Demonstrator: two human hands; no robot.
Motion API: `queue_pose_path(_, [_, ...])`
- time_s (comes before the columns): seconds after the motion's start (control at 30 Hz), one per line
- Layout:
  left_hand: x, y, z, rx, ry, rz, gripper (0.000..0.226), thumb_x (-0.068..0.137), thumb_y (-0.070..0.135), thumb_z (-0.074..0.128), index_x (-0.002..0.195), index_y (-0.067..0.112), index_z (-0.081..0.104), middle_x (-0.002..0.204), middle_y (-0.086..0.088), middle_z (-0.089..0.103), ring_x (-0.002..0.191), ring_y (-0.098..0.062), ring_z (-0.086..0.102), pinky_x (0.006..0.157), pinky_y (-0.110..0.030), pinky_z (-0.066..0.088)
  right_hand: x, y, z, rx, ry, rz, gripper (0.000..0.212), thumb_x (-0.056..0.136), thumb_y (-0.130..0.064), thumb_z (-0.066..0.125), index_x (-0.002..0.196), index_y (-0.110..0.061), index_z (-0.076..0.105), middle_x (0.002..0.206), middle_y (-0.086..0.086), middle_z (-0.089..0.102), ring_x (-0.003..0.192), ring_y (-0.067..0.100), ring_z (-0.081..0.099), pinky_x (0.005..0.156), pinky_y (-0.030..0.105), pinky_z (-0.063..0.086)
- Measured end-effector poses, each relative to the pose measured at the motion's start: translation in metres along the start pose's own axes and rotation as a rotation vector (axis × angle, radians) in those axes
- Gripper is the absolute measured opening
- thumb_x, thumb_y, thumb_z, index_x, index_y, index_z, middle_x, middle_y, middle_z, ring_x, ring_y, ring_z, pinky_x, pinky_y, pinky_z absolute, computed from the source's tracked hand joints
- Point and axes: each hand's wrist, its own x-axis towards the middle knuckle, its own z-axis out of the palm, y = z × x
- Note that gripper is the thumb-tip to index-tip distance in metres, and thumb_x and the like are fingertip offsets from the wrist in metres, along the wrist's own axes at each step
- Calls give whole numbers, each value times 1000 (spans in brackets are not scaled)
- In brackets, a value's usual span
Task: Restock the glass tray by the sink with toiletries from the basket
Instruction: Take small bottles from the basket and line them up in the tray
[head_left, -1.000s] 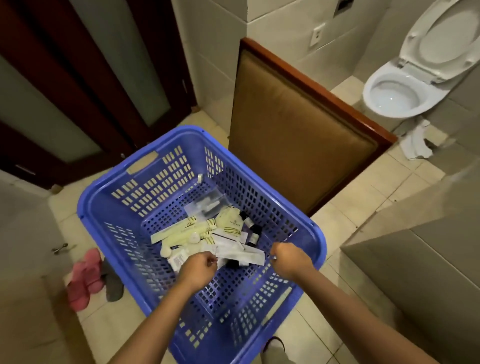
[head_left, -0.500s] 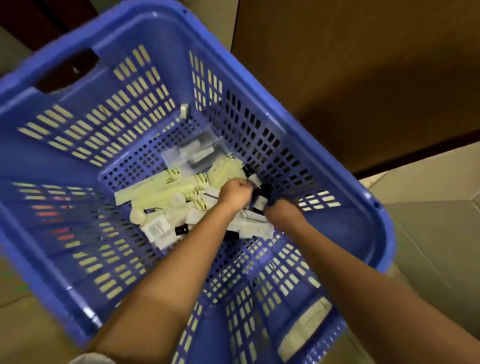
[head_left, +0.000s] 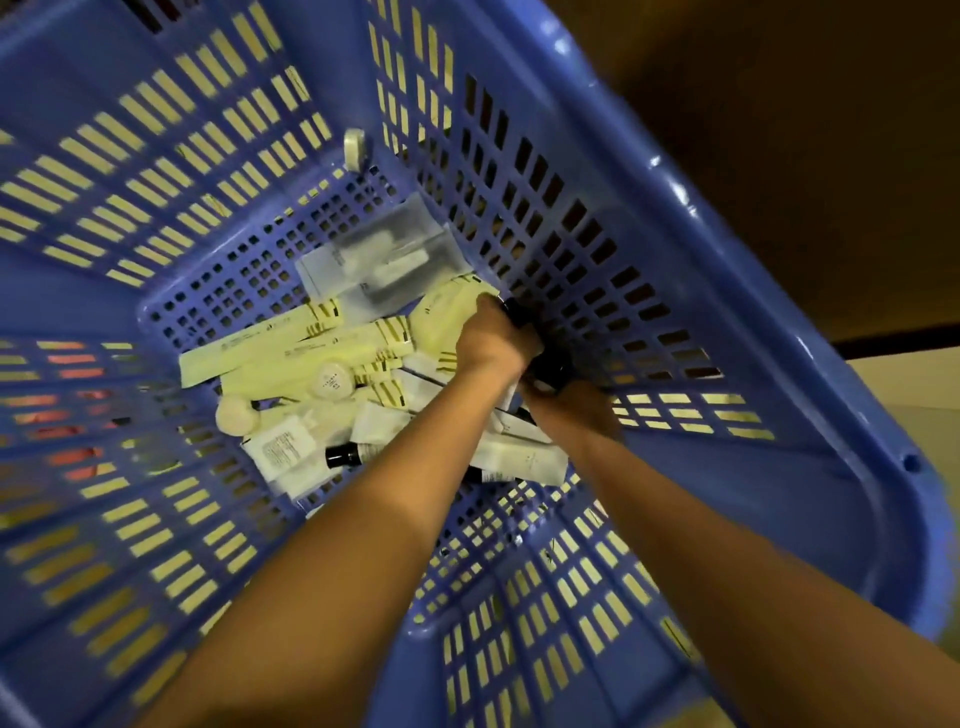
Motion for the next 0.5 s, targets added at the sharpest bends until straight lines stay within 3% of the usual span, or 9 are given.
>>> queue_pose_path(0.1, [5, 3, 3, 45, -14, 4, 52, 86, 28, 60, 126, 6, 33, 121, -14, 56, 111, -35, 56, 80, -35, 41, 3, -1, 2, -5, 0, 3, 66, 81, -66, 49, 125, -17, 55, 124, 11, 60, 112, 34, 57, 76, 36, 44])
queue_pose_path(0.2, [6, 3, 11, 55, 2, 38, 56, 84, 34, 63, 125, 9, 33, 122, -15, 54, 112, -37, 54, 87, -39, 44, 3, -5, 3, 74, -17, -6, 56, 81, -58, 55, 116, -15, 59, 115, 10, 63, 104, 33, 60, 71, 35, 43])
queue_pose_path(0.33, [4, 1, 18, 38, 72, 87, 50, 86, 34, 59, 122, 9, 35, 117, -17, 55, 106, -41, 55, 81, -41, 43, 2, -5, 0, 142, -48, 8, 48, 81, -48, 61, 115, -13, 58, 115, 12, 63, 104, 32, 60, 71, 34, 42])
queue_pose_path(0.4, [2, 1, 17, 37, 95, 93, 48, 86, 33, 59, 121, 9, 36, 113, -17, 57, 104, -40, 56, 79, -40, 42, -1, -3, -4, 153, -66, 21, 48, 80, -43, 65, 116, -12, 58, 115, 11, 63, 104, 31, 61, 74, 35, 47])
queue_pose_path(0.5, [2, 3, 13, 111, 88, 62, 48, 85, 32, 60, 122, 12, 36, 113, -16, 59, 106, -38, 57, 83, -39, 43, -6, -1, -9, 190, -90, 47, 49, 79, -36, 69, 119, -9, 57, 118, 13, 62, 107, 30, 60, 89, 40, 51])
